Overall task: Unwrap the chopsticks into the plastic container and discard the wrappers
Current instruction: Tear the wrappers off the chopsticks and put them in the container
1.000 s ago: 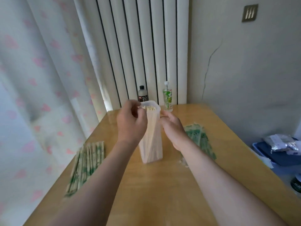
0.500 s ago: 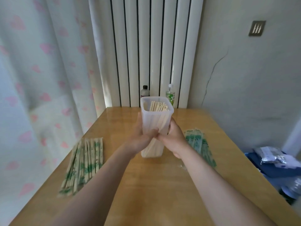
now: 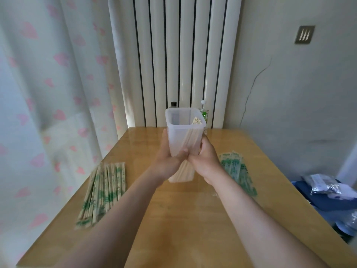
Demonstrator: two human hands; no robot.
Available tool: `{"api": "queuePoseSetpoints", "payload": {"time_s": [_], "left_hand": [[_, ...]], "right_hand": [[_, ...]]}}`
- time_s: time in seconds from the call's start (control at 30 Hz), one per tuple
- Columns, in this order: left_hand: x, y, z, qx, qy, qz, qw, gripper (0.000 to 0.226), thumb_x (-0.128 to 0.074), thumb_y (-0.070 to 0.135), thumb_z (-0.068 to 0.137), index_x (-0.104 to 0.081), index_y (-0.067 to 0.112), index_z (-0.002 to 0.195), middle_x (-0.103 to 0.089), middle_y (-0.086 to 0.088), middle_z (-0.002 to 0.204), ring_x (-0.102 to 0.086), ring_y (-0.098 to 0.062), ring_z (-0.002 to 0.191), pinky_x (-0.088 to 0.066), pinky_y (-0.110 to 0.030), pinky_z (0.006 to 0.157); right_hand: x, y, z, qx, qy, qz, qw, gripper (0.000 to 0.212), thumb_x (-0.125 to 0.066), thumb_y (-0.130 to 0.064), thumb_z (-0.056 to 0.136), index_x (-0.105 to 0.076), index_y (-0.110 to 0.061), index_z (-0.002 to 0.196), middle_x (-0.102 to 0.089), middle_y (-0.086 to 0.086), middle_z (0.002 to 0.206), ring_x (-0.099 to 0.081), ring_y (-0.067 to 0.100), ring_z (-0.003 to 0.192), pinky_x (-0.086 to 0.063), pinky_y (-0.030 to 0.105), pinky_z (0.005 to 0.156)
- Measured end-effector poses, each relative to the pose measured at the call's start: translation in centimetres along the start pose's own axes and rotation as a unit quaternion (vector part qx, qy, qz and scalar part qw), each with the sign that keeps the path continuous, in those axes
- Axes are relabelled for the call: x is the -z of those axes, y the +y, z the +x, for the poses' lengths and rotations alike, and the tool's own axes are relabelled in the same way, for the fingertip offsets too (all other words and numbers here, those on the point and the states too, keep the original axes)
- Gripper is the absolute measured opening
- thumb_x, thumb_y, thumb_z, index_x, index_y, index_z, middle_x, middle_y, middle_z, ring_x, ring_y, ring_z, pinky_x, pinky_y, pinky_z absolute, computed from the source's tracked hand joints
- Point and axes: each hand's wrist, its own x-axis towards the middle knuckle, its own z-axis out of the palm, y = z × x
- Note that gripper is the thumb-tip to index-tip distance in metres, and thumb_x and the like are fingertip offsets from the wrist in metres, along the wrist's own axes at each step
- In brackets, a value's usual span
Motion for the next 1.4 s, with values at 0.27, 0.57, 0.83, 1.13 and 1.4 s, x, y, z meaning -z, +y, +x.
{"api": "queuePoseSetpoints", "payload": {"time_s": [0.27,0.57,0.83,1.13,1.4], "left_hand": [[0.6,-0.8,0.0,0.032,0.021,-0.034,0.999,0.066,-0.067,0.032,0.095,-0.029,0.031,0.149,-0.061,0.008,0.124,-0.061,-0.004,0.11,-0.055,-0.026,0.085],[1.1,-0.2,0.7,0.013,0.004,0.039,0.999,0.053,-0.062,0.032,0.098,-0.037,0.03,0.144,-0.059,0.01,0.119,-0.059,0.002,0.105,-0.053,-0.017,0.07],[0.4,0.3,0.0,0.022,-0.057,0.067,0.996,0.061,-0.05,0.034,0.102,-0.021,0.039,0.155,-0.057,0.006,0.132,-0.056,-0.011,0.122,-0.054,-0.038,0.097],[1.1,0.4,-0.5,0.028,-0.046,0.131,0.99,0.067,-0.055,0.031,0.101,-0.018,0.039,0.157,-0.044,0.008,0.152,-0.039,-0.015,0.14,-0.04,-0.043,0.111],[-0.6,1.7,-0.1,0.01,-0.05,0.306,0.951,0.065,-0.047,0.034,0.105,-0.012,0.035,0.16,-0.033,0.001,0.161,-0.042,-0.025,0.14,-0.037,-0.034,0.106]], "right_hand": [[0.0,-0.1,-0.2,0.028,-0.033,-0.065,0.997,0.06,-0.071,-0.046,0.093,-0.045,-0.042,0.147,-0.064,-0.021,0.124,-0.06,0.001,0.112,-0.057,0.038,0.094],[0.4,-0.2,-0.3,-0.007,-0.023,0.0,1.0,0.034,-0.063,-0.029,0.102,-0.052,-0.04,0.132,-0.065,-0.022,0.114,-0.061,-0.003,0.103,-0.051,0.024,0.077],[1.1,0.8,-0.9,-0.009,0.022,-0.025,0.999,0.048,-0.057,-0.033,0.104,-0.041,-0.043,0.148,-0.065,-0.017,0.126,-0.064,0.011,0.115,-0.057,0.049,0.096],[1.1,1.3,-1.4,-0.038,0.019,0.077,0.996,0.041,-0.057,-0.015,0.104,-0.049,-0.04,0.136,-0.067,-0.015,0.123,-0.064,0.005,0.114,-0.055,0.03,0.087],[1.2,3.0,-1.7,-0.129,0.052,0.273,0.952,0.033,-0.054,-0.008,0.105,-0.057,-0.032,0.128,-0.072,0.006,0.124,-0.067,0.025,0.118,-0.053,0.049,0.103]]}}
